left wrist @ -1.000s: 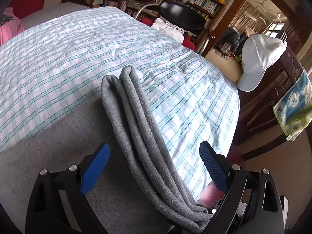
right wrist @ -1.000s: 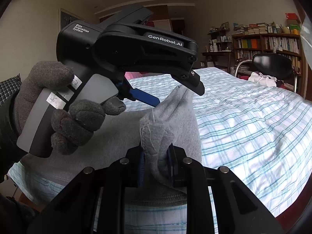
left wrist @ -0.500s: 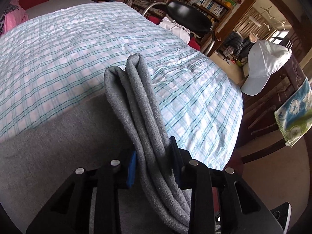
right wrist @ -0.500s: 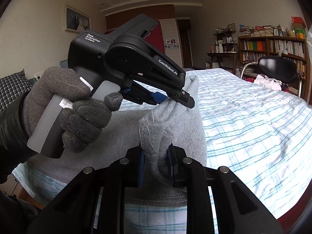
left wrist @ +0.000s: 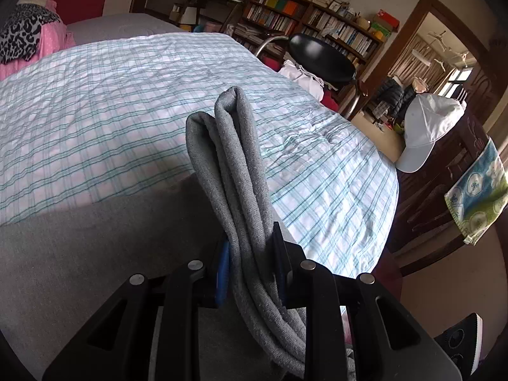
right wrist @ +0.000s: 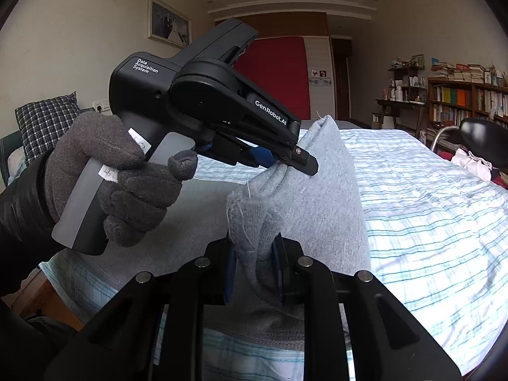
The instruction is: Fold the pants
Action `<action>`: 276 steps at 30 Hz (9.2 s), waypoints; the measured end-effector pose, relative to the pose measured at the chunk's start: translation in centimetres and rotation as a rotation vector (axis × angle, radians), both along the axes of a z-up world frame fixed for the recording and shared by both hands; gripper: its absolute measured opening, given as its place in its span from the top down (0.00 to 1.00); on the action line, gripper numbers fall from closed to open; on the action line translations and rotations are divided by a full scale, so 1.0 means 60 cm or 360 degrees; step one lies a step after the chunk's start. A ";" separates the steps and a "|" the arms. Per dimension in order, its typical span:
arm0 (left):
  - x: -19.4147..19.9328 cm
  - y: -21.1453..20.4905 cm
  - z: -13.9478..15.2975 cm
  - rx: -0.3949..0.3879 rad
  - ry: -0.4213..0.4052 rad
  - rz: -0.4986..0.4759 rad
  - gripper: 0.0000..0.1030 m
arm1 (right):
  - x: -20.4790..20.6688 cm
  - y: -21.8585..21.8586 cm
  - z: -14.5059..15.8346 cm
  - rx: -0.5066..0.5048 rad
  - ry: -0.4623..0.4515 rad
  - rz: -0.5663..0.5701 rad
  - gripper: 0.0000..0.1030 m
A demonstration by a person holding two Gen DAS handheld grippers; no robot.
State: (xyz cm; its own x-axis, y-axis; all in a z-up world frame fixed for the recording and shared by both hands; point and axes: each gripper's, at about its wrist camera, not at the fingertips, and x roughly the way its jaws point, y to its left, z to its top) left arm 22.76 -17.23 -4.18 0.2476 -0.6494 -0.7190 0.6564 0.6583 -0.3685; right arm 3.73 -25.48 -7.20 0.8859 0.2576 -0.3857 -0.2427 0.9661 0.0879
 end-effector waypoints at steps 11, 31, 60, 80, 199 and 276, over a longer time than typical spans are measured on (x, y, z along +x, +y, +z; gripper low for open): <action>-0.012 0.168 0.000 -0.0095 -0.0019 0.0238 0.77 | 0.033 0.089 -0.006 -0.0069 0.0077 0.0349 0.81; -0.005 0.314 -0.111 -0.0132 0.0139 0.0485 0.73 | 0.013 0.136 -0.042 -0.0090 0.0255 0.0508 0.55; -0.118 0.219 -0.105 0.0083 -0.0173 0.0299 0.62 | -0.031 -0.098 -0.107 -0.0063 0.0416 -0.0090 0.42; -0.142 0.241 -0.112 0.0016 -0.0206 0.0333 0.63 | 0.187 -0.040 0.063 0.0119 0.0461 0.0273 0.40; -0.180 0.539 0.093 -0.0124 -0.0625 0.1349 0.78 | 0.108 0.091 -0.005 0.0209 0.0500 0.0419 0.35; -0.189 0.206 -0.033 0.0108 -0.0616 0.0439 0.40 | 0.081 -0.032 -0.012 0.0156 0.0469 0.0000 0.35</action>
State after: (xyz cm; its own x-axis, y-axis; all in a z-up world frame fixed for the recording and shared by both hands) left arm 11.39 -4.87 -6.14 0.6620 -0.4764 -0.5787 0.5342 0.8414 -0.0816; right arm 8.58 -27.42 -7.95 0.7396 0.3064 -0.5993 -0.1929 0.9495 0.2474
